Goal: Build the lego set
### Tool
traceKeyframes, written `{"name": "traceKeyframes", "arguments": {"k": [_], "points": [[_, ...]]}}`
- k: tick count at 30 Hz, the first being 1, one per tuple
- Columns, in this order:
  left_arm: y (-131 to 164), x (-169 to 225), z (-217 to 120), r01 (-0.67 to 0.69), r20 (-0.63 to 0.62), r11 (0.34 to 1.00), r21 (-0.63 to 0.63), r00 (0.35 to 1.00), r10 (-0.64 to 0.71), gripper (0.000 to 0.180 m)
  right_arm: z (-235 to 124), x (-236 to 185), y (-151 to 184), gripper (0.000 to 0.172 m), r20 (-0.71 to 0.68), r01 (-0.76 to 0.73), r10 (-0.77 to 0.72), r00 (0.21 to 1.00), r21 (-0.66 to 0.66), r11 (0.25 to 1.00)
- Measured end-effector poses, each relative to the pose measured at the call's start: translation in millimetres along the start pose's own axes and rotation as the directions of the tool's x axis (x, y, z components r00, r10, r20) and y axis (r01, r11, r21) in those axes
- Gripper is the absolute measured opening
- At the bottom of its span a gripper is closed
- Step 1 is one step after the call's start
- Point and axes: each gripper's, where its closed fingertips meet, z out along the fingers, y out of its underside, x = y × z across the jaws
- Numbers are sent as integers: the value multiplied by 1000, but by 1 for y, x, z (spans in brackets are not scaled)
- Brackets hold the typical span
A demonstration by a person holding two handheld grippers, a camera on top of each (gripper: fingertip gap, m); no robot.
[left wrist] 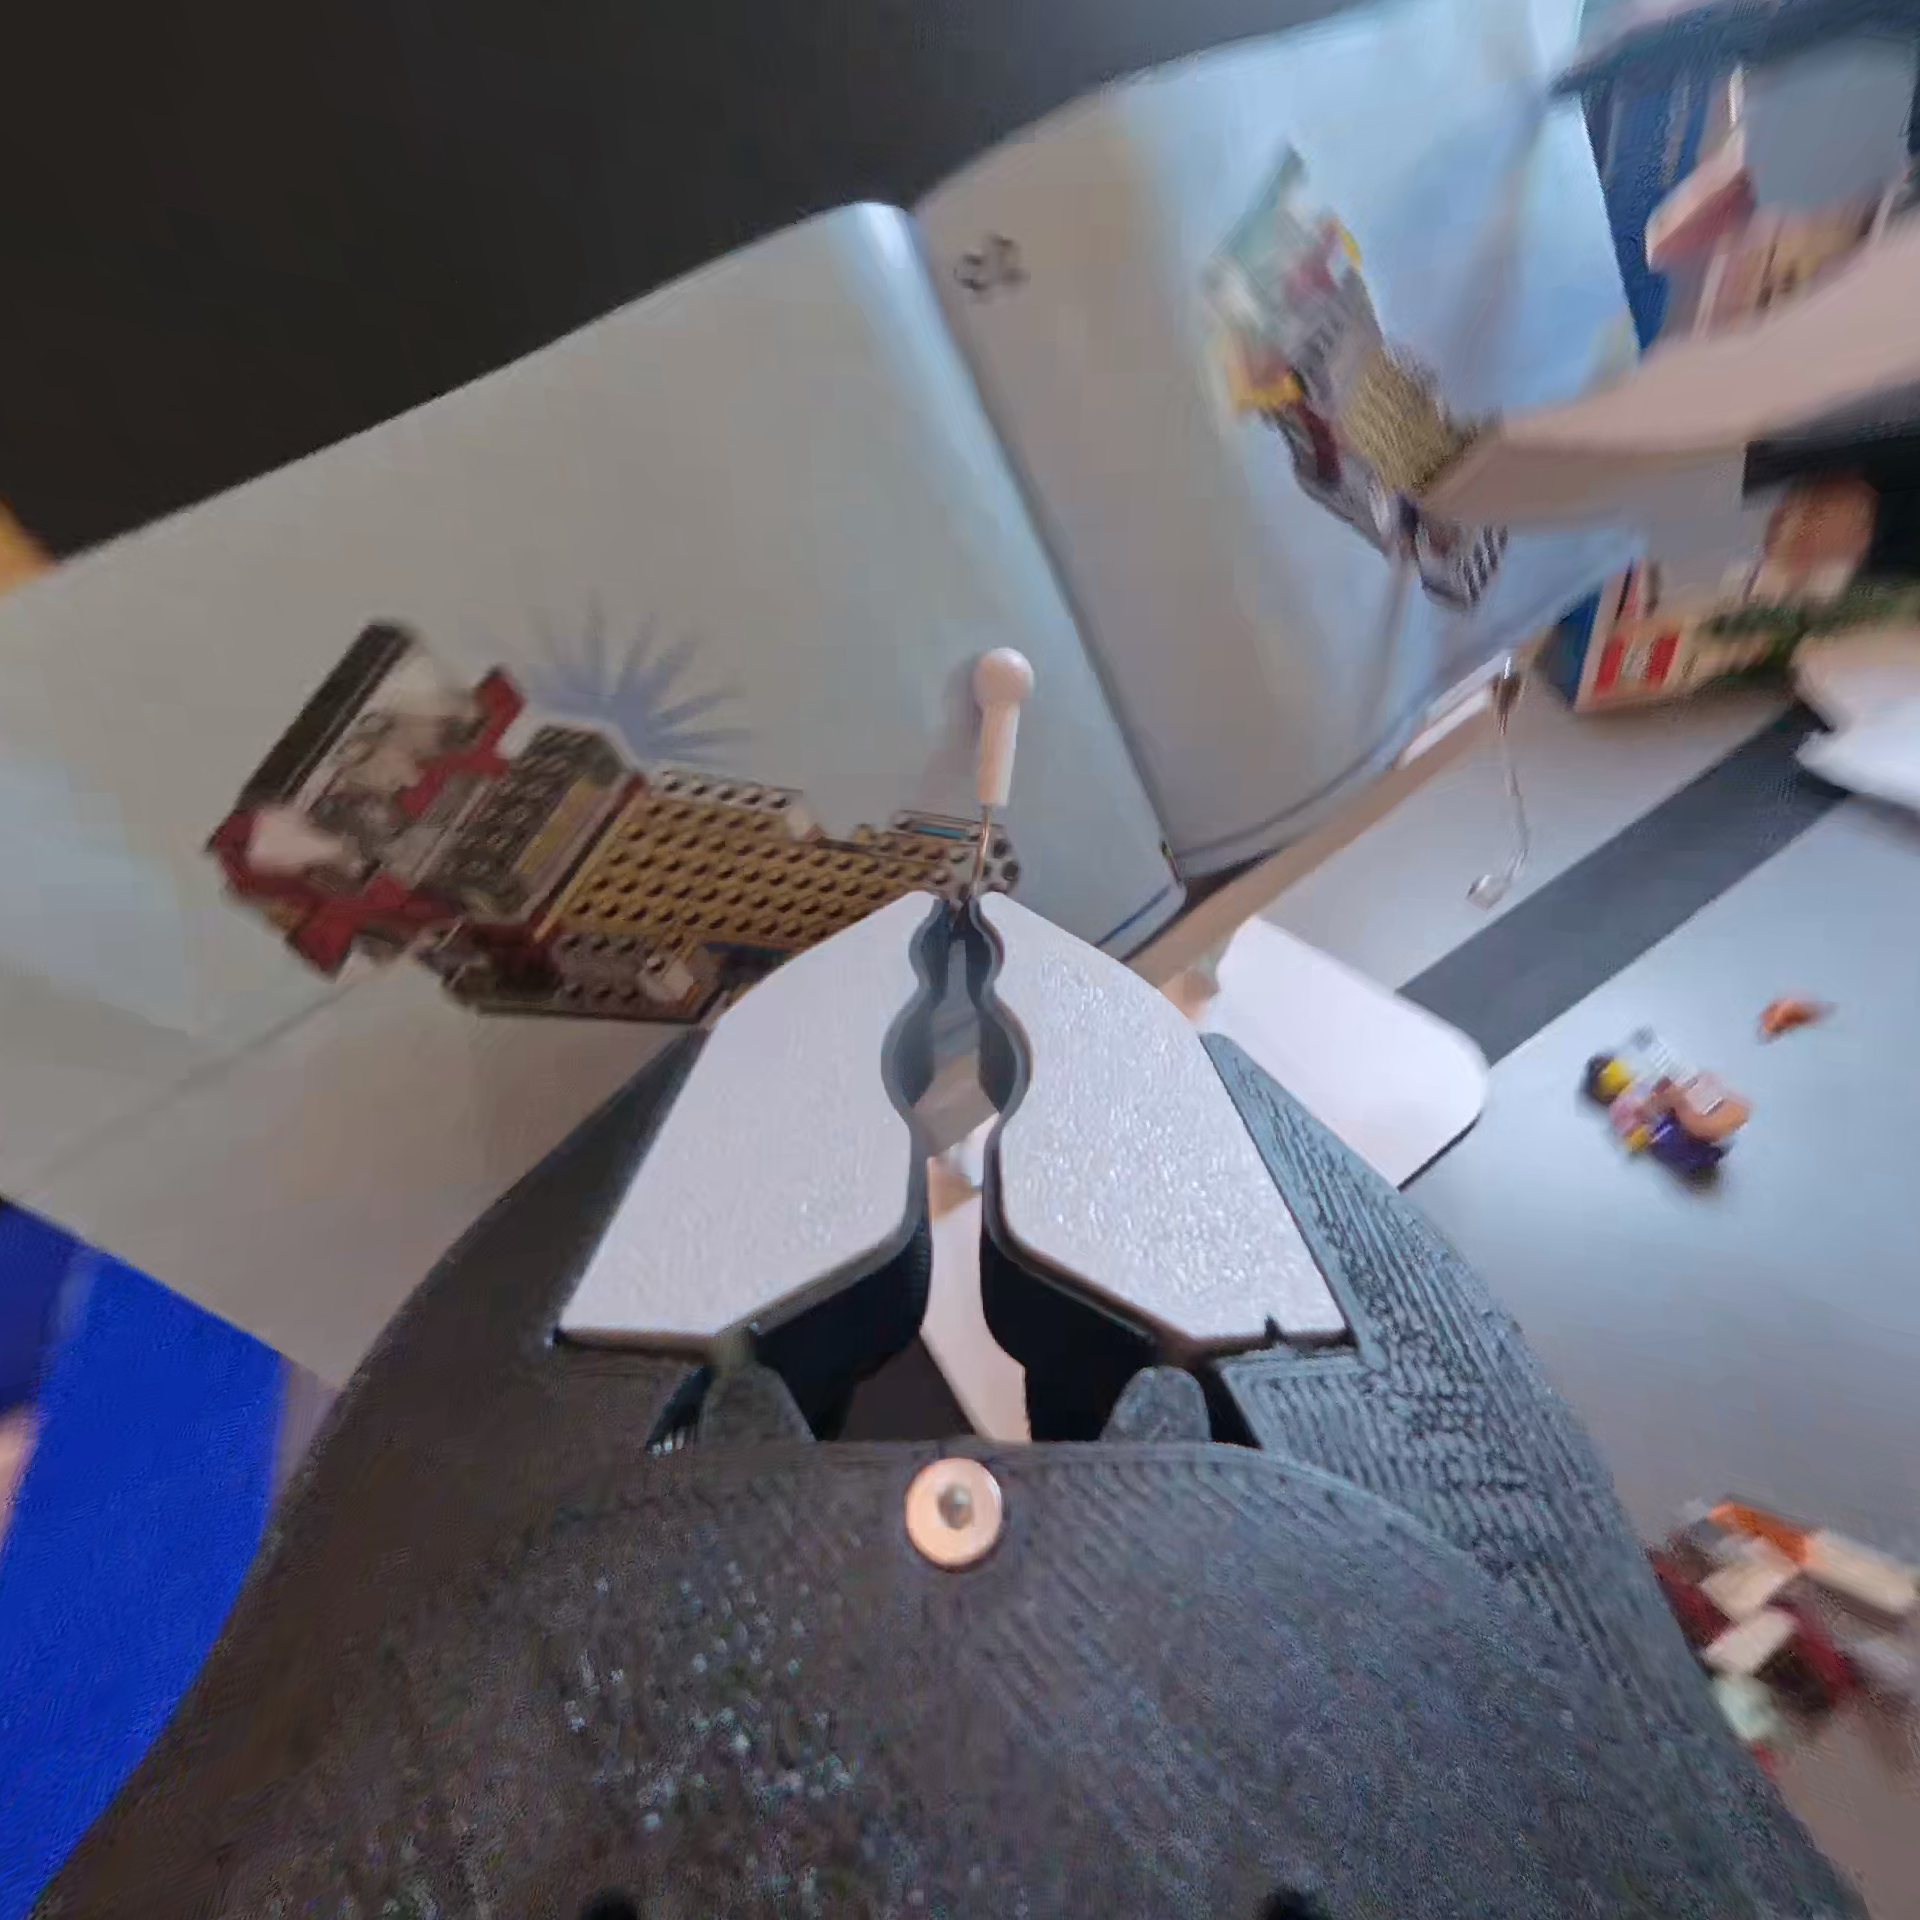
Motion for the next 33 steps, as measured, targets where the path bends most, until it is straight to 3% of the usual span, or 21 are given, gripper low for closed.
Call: {"name": "traceKeyframes", "arguments": {"k": [2, 4, 7, 8, 10, 14, 16, 18, 20, 26, 27, 30, 33], "points": [[-3, -17, -7, 353, -35, 933, 75, 936, -351, 3, 0, 1, -1, 94, -3, -14, 14, 1000, -1, 1000], [8, -44, -18, 633, -27, 763, 133, 771, -636, 1, 0, 3, -1, 98, -3, -30, 30, 1000, -10, 1000], [37, -60, -34, 877, -116, 460, 143, 476, -872, 5, 2, 5, -5, 101, 9, -55, 55, 998, -10, 998], [42, -62, -41, 898, -136, 411, 156, 432, -892, 13, 3, 5, -5, 102, 8, -57, 57, 998, -19, 998], [46, -67, -57, 863, -90, 454, 220, 481, -872, 18, 4, 5, -7, 105, 12, -69, 69, 998, -18, 997], [18, -69, -86, 593, 88, 725, 349, 750, -656, 21, 7, 5, -9, 105, 1, -107, 107, 994, -10, 994], [-2, -51, -80, 434, 107, 849, 303, 870, -482, 20, 7, 6, -10, 104, -7, -127, 127, 992, -4, 992], [-1, -27, -57, 329, 66, 929, 170, 937, -344, 20, 8, 7, -10, 102, -21, -126, 126, 992, 5, 992], [22, -28, -38, 378, 89, 924, 57, 920, -382, 17, 8, 8, -9, 100, -33, -121, 121, 992, 15, 993], [86, -40, -29, 668, 80, 742, -55, 744, -663, 12, 6, 10, -8, 96, -27, -118, 119, 993, 19, 993], [79, -38, -31, 681, 28, 733, -11, 733, -680, 18, 6, 10, -8, 96, -28, -114, 114, 993, 19, 993], [49, -32, -39, 625, -68, 774, 105, 781, -621, 38, 6, 9, -7, 96, -29, -117, 118, 993, 25, 993], [39, -39, -30, 692, -80, 713, 113, 722, -688, 36, 6, 9, -7, 96, -33, -117, 117, 993, 23, 993]]}}
